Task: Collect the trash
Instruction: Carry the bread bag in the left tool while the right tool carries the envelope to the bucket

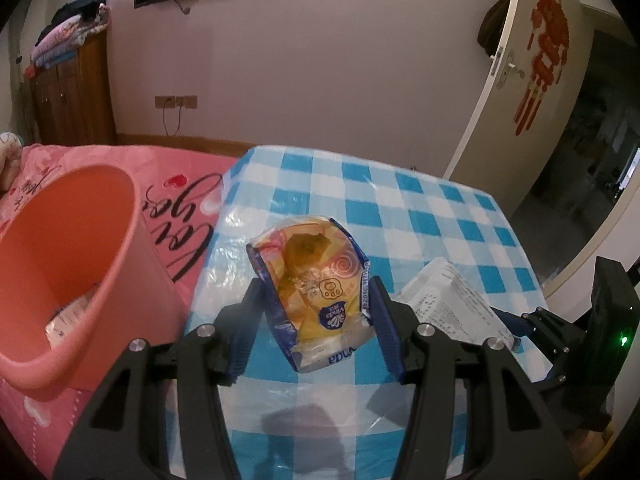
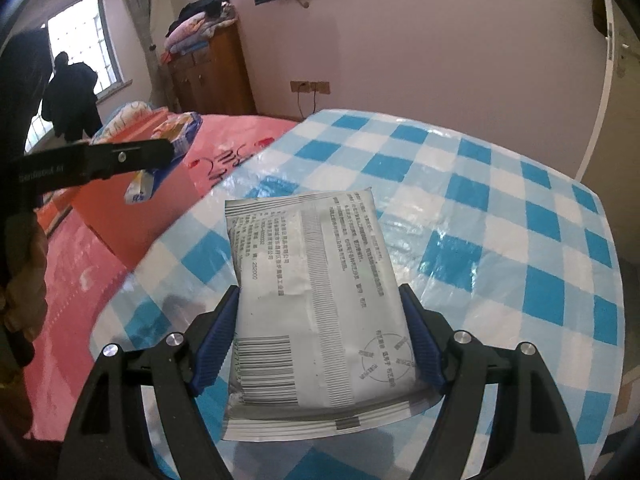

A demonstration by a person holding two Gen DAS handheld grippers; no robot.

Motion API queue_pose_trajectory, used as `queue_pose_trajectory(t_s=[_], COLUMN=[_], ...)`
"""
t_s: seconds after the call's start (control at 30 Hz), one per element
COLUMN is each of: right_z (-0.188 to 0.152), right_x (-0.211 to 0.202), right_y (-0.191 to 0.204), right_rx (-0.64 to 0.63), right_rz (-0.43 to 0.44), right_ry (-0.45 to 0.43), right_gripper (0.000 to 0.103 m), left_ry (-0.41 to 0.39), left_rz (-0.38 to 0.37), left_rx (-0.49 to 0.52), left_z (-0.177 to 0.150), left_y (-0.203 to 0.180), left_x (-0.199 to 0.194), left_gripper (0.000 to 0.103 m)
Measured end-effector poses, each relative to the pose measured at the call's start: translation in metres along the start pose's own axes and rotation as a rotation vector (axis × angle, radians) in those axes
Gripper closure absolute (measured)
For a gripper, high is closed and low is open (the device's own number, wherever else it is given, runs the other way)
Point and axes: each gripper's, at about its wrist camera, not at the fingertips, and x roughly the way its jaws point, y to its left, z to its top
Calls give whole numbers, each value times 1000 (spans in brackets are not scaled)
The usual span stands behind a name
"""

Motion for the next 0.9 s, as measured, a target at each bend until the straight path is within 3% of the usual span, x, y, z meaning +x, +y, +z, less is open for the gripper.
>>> queue_pose_trajectory(t_s=[0.43,0.9], right_z=[50,116], right_x=[-19,-3], right_y=[38,121], right_rx=[-34,-149], right_rz=[88,219], right_ry=[-49,-79], right_gripper=[26,26], left_ry=[-119,-185], left_rz=[26,173], left_rx=[-17,-114], left_z=[24,34], left_y=[27,110], left_x=[-49,-86], left_gripper=[49,49])
